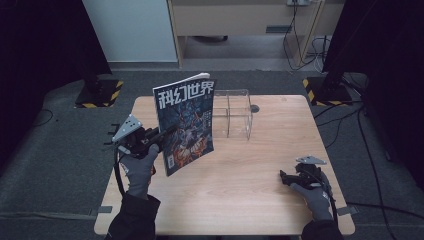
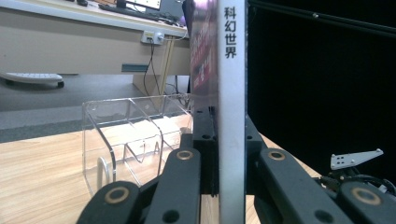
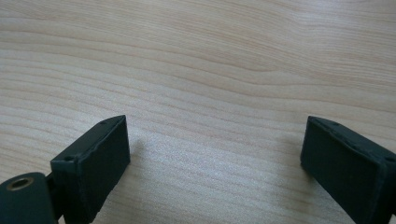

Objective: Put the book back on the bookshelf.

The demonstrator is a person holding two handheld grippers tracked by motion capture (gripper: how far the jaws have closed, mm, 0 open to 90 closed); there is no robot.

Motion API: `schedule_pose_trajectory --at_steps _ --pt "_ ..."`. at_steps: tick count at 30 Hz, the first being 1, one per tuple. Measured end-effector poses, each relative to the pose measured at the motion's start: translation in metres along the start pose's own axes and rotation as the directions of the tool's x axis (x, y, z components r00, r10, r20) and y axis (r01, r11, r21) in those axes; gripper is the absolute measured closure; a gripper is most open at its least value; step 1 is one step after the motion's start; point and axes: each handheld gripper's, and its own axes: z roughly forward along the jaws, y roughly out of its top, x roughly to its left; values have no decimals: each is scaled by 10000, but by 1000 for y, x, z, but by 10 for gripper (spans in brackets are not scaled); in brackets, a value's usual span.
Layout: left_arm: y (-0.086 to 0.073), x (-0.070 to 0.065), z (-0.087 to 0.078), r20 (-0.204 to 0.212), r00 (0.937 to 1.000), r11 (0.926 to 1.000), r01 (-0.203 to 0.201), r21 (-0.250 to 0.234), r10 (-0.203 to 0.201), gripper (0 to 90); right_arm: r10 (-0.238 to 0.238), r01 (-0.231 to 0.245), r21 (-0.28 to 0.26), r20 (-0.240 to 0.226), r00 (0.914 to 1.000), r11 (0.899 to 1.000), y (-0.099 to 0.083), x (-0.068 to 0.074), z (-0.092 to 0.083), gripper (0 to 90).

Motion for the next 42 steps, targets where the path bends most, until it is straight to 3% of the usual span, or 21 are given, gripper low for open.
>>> schedule_pose_trajectory --at_steps 9,18,23,34,42 --pt "6 7 -3 -303 9995 10000 -12 -1 11 824 80 -80 -83 -55 10000 9999 -2 0 0 74" --pt "26 16 -1 -836 9964 9999 -135 23 136 825 88 -89 -80 -60 9999 9999 -2 0 0 74" --pt "35 20 1 -1108 9938 9998 -19 -187 -2 825 85 -85 -76 -72 9999 9999 -2 0 0 74" --pt "40 27 20 -1638 9862 9990 181 -397 -243 824 96 -96 -61 -88 9999 9999 -2 0 0 73" --pt "42 36 40 -2099 9768 9981 327 -522 -430 824 86 -87 -59 -94 9999 9999 -2 0 0 73"
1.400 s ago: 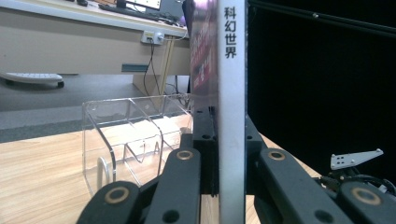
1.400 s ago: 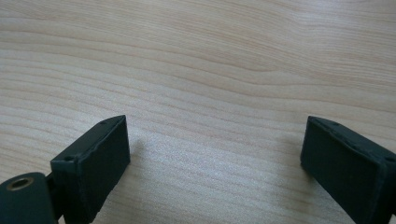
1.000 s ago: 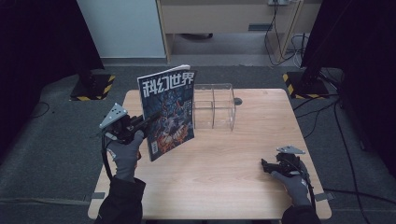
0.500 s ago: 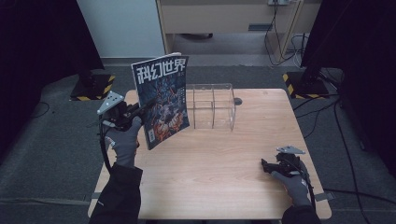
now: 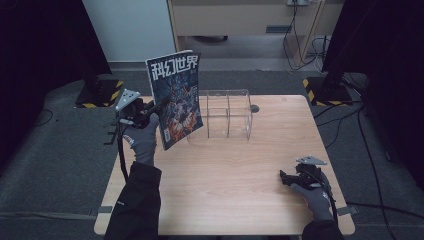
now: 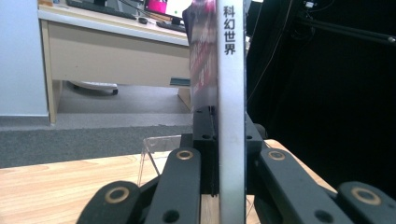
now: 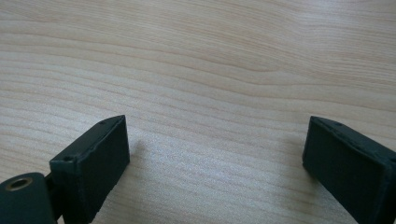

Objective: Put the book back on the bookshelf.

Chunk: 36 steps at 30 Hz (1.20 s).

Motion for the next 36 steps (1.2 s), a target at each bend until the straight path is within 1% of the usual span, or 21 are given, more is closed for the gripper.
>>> schedule_pose_trajectory --at_steps 1,2,4,6,11,12,13,14,19,23,25,26,30,33,36 --pt "0 0 0 0 10000 10000 0 0 0 824 0 0 0 0 10000 10000 0 0 0 73" --pt "-1 1 4 -133 9999 10000 -40 57 41 824 -42 42 -14 12 10000 10000 0 0 0 73" --pt "-1 2 6 -170 9998 9999 -71 106 73 824 -5 5 -5 15 10000 10000 0 0 0 72" --pt "-2 2 11 -350 9993 9998 -148 159 154 824 -40 40 -14 17 10000 10000 0 0 0 72" --pt "-3 7 22 -582 9983 10000 8 92 -3 824 -52 52 -15 30 10000 10000 0 0 0 72" --pt "-3 7 22 -582 9983 10000 8 92 -3 824 -52 52 -15 30 10000 10000 0 0 0 72" --pt "-4 8 26 -652 9979 10000 42 77 -37 824 -50 51 -16 31 10000 10000 0 0 0 72" --pt "-4 8 26 -652 9979 10000 42 77 -37 824 -50 51 -16 31 10000 10000 0 0 0 72" --pt "-7 9 36 -747 9972 10000 34 64 -29 824 -52 52 -14 30 10000 10000 0 0 0 72" --pt "-10 8 44 -797 9968 9999 116 29 -114 824 -58 58 -12 16 10000 10000 0 0 0 71" --pt "-12 7 47 -853 9963 9999 93 47 -88 824 -57 57 -16 29 10000 10000 0 0 0 71" --pt "-13 5 50 -946 9955 10000 9 11 -8 824 -56 56 -15 29 10000 10000 0 0 0 71" --pt "-14 4 56 -1009 9949 10000 -36 13 37 824 -61 61 -11 18 10000 10000 0 0 0 71" --pt "-17 4 65 -1018 9948 10000 98 13 -96 824 -66 66 -6 12 10000 10000 0 0 0 70" --pt "-20 3 69 -1039 9945 9999 135 -12 -135 824 -60 60 -13 23 10000 10000 0 0 0 71"
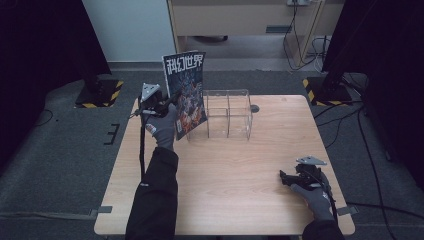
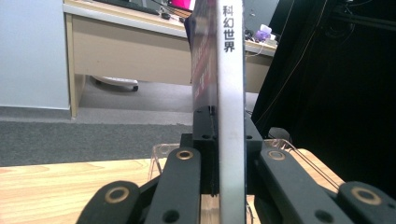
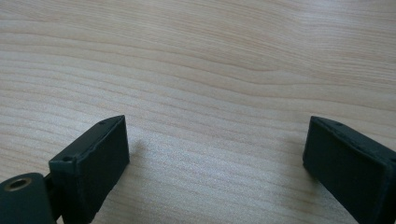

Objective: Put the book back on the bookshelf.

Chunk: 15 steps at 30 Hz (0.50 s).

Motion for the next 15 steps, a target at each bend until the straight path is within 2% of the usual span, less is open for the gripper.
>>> schedule_pose_trajectory --at_steps 5,15 --pt "-5 -2 10 -135 9998 9999 -132 -43 132 823 -4 4 -25 2 10000 10000 0 0 0 71" --pt "-16 -4 29 -199 9998 10000 -2 76 3 823 -2 2 -27 1 10000 10000 0 0 0 71"
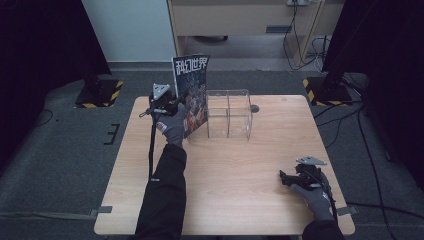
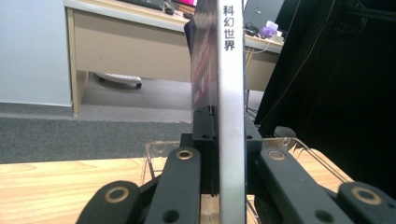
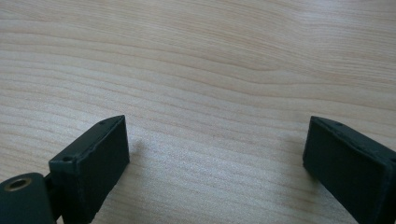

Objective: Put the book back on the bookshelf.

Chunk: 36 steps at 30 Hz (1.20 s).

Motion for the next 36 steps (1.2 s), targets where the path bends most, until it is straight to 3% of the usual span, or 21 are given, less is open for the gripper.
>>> schedule_pose_trajectory --at_steps 12,20,27,33,36 --pt "-8 -2 7 -108 9998 9997 -191 153 193 822 0 0 8 -27 10000 10000 0 1 0 70" --pt "-28 7 4 -73 10000 9991 -33 430 36 821 37 -37 20 -25 10000 10000 0 1 0 70" --pt "-38 11 -8 166 9999 9995 13 303 -18 816 -17 17 -9 -16 10000 10000 0 1 0 70" --pt "-49 13 -21 -4 9994 9964 -356 773 357 791 35 -35 4 -12 10000 10000 0 1 0 70" --pt "-60 19 -28 177 9997 9966 -186 804 173 785 75 -75 23 -14 10000 10000 0 1 0 70"
